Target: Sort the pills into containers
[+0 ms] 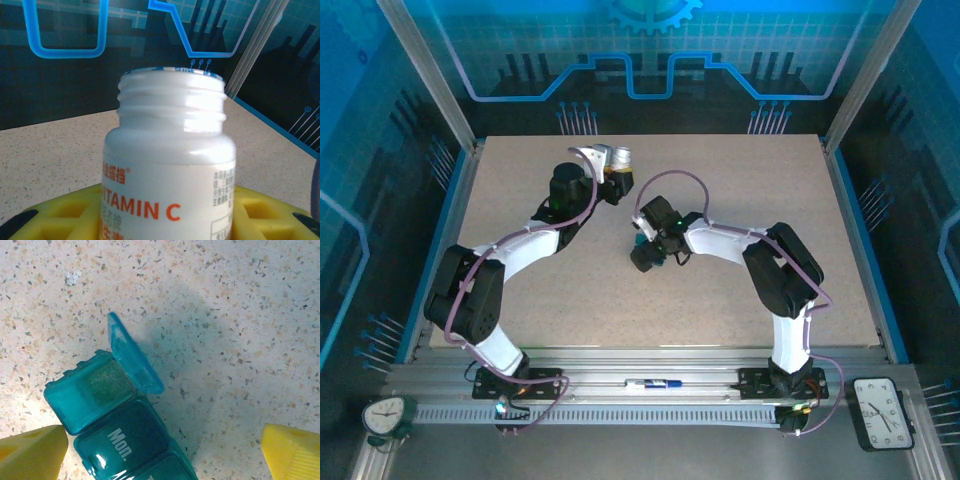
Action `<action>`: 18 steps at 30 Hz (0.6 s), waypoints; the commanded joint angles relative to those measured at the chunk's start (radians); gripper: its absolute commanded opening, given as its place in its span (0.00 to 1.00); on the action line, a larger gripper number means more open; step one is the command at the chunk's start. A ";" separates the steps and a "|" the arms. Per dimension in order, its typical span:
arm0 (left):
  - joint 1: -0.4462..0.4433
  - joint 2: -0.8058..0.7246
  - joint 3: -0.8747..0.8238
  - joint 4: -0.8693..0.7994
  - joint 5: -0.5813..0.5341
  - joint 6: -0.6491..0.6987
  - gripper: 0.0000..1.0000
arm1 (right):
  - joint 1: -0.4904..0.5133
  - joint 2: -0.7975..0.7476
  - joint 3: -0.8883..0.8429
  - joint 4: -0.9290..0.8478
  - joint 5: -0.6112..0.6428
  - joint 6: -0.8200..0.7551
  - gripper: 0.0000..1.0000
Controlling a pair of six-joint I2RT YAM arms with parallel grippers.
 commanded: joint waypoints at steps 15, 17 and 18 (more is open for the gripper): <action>0.008 -0.037 -0.018 0.044 -0.006 -0.001 0.00 | -0.017 -0.144 -0.019 -0.045 -0.096 0.093 1.00; 0.008 -0.054 -0.025 0.036 -0.008 -0.001 0.00 | -0.020 -0.188 -0.052 -0.039 -0.093 0.117 1.00; 0.008 -0.063 -0.028 0.028 -0.007 0.002 0.00 | -0.023 -0.203 -0.064 -0.041 -0.088 0.130 1.00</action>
